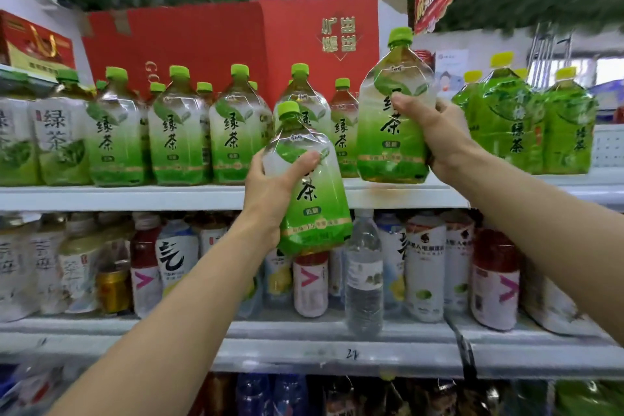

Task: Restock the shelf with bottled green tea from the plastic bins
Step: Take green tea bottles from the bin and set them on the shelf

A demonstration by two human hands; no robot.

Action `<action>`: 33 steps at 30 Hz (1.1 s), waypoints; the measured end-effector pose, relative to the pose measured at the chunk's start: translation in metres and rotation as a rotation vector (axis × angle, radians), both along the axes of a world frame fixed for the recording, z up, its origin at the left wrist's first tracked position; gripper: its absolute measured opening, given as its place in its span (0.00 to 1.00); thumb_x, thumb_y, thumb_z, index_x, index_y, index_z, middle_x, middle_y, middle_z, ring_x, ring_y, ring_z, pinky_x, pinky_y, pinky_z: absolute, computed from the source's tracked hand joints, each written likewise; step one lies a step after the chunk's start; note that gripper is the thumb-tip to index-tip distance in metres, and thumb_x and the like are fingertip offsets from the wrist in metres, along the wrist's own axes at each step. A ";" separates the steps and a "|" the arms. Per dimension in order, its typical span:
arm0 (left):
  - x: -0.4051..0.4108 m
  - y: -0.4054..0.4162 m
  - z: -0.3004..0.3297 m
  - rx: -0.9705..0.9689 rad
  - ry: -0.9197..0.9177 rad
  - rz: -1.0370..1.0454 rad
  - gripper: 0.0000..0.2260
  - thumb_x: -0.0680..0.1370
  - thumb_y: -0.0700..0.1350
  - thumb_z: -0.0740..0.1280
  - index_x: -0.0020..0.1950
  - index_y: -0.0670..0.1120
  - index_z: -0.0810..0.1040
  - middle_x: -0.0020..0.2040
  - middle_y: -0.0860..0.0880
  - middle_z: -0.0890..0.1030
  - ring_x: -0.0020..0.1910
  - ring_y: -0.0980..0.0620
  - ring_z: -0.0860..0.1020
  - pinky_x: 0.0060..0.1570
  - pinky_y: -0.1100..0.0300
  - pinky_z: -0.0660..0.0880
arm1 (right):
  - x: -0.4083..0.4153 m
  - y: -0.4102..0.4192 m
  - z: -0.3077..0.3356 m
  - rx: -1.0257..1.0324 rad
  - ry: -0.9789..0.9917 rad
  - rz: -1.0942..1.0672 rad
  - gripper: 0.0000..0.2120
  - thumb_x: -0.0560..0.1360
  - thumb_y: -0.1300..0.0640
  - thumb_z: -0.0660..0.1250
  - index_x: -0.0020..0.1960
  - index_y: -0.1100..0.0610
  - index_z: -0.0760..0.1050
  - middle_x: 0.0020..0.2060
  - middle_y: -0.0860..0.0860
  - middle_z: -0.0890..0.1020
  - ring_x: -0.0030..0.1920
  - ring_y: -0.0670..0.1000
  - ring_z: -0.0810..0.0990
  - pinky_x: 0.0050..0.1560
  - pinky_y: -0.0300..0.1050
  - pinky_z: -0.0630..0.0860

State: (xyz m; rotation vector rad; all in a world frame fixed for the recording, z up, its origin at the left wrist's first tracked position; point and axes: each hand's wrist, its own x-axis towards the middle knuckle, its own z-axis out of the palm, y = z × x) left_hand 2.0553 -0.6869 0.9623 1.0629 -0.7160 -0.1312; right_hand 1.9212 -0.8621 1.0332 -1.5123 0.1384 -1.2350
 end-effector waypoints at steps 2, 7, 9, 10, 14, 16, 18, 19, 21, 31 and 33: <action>0.000 -0.004 0.001 0.014 0.004 0.013 0.53 0.49 0.63 0.84 0.71 0.50 0.70 0.61 0.46 0.82 0.57 0.43 0.82 0.57 0.40 0.79 | 0.008 -0.013 0.004 -0.020 0.006 -0.026 0.26 0.68 0.51 0.78 0.61 0.56 0.74 0.50 0.52 0.84 0.48 0.52 0.85 0.48 0.51 0.83; 0.005 -0.008 0.003 0.034 0.017 0.023 0.47 0.54 0.57 0.84 0.69 0.51 0.71 0.57 0.46 0.84 0.52 0.45 0.84 0.53 0.43 0.82 | 0.024 -0.039 0.001 -0.039 0.071 -0.088 0.31 0.65 0.49 0.80 0.62 0.56 0.71 0.51 0.52 0.82 0.49 0.52 0.84 0.50 0.52 0.83; 0.005 -0.008 0.004 0.042 0.030 0.024 0.42 0.59 0.55 0.84 0.69 0.51 0.71 0.55 0.46 0.84 0.51 0.45 0.85 0.52 0.42 0.82 | 0.027 -0.046 -0.003 -0.037 0.082 -0.109 0.32 0.62 0.45 0.80 0.60 0.54 0.71 0.52 0.52 0.82 0.50 0.52 0.83 0.54 0.55 0.81; 0.004 -0.008 0.004 0.044 0.032 0.024 0.41 0.60 0.54 0.84 0.69 0.51 0.71 0.55 0.46 0.85 0.50 0.45 0.85 0.51 0.42 0.82 | 0.029 -0.050 -0.004 -0.039 0.090 -0.127 0.34 0.61 0.43 0.80 0.60 0.53 0.70 0.52 0.52 0.82 0.51 0.52 0.83 0.56 0.55 0.80; 0.001 -0.007 0.004 0.056 0.029 0.030 0.39 0.62 0.52 0.83 0.69 0.50 0.71 0.55 0.46 0.84 0.49 0.45 0.85 0.49 0.43 0.83 | 0.025 -0.053 -0.005 -0.132 0.226 -0.202 0.42 0.60 0.37 0.79 0.66 0.53 0.66 0.57 0.51 0.78 0.57 0.53 0.79 0.62 0.56 0.76; -0.001 -0.007 0.004 0.061 0.033 0.028 0.35 0.64 0.51 0.82 0.67 0.50 0.71 0.55 0.45 0.84 0.49 0.46 0.85 0.48 0.44 0.83 | 0.025 -0.051 -0.010 -0.225 0.364 -0.356 0.55 0.55 0.32 0.79 0.73 0.54 0.60 0.65 0.54 0.72 0.66 0.56 0.72 0.69 0.58 0.70; -0.001 -0.007 0.005 0.061 0.032 0.025 0.33 0.65 0.51 0.82 0.65 0.50 0.72 0.55 0.45 0.84 0.49 0.45 0.86 0.48 0.44 0.83 | 0.025 -0.049 -0.019 -0.315 0.444 -0.499 0.57 0.59 0.36 0.79 0.76 0.57 0.54 0.71 0.56 0.65 0.72 0.57 0.63 0.74 0.58 0.62; -0.001 -0.006 0.004 0.057 0.033 0.025 0.32 0.65 0.50 0.82 0.64 0.50 0.72 0.55 0.45 0.84 0.48 0.45 0.86 0.47 0.44 0.83 | 0.026 -0.050 -0.022 -0.322 0.443 -0.516 0.56 0.60 0.38 0.80 0.76 0.58 0.53 0.72 0.57 0.64 0.73 0.58 0.62 0.74 0.58 0.61; -0.002 -0.006 0.006 0.045 0.038 0.016 0.31 0.65 0.50 0.82 0.63 0.51 0.73 0.54 0.44 0.85 0.47 0.45 0.86 0.46 0.45 0.84 | 0.026 -0.052 -0.020 -0.285 0.442 -0.489 0.56 0.61 0.39 0.80 0.75 0.60 0.52 0.73 0.58 0.63 0.74 0.58 0.62 0.74 0.58 0.61; -0.003 -0.013 0.018 0.044 0.002 -0.006 0.34 0.57 0.54 0.81 0.60 0.51 0.73 0.53 0.44 0.85 0.47 0.46 0.86 0.44 0.47 0.84 | 0.028 -0.082 -0.001 -0.115 0.530 -0.374 0.51 0.69 0.53 0.78 0.77 0.59 0.45 0.73 0.59 0.64 0.73 0.60 0.64 0.73 0.57 0.62; -0.002 -0.014 0.017 0.052 -0.008 -0.009 0.36 0.56 0.54 0.81 0.62 0.50 0.73 0.53 0.44 0.85 0.48 0.45 0.86 0.46 0.45 0.84 | 0.030 -0.091 0.001 -0.098 0.567 -0.355 0.50 0.67 0.53 0.79 0.76 0.58 0.49 0.71 0.58 0.67 0.71 0.59 0.67 0.72 0.57 0.64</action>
